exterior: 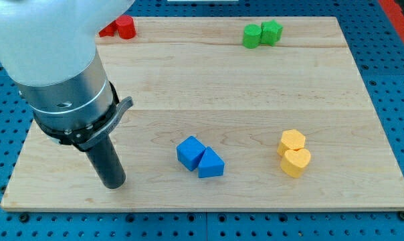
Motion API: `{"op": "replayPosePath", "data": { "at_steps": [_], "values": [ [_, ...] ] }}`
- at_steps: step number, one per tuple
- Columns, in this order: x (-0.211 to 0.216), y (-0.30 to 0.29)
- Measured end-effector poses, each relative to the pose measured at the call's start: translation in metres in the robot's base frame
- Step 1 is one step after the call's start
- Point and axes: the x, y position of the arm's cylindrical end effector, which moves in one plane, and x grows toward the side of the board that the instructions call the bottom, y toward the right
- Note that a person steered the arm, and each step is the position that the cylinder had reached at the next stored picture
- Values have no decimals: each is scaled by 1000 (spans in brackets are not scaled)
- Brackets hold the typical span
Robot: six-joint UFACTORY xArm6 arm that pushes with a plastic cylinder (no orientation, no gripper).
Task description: Place the red circle below the red star
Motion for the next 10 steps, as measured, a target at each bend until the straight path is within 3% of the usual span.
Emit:
{"op": "replayPosePath", "data": {
  "at_steps": [1, 2, 3, 4, 6, 8, 10],
  "values": [
    [0, -4],
    [-31, -25],
    [-106, 28],
    [-131, 28],
    [-133, 28],
    [-185, 31],
    [-186, 31]
  ]
}}
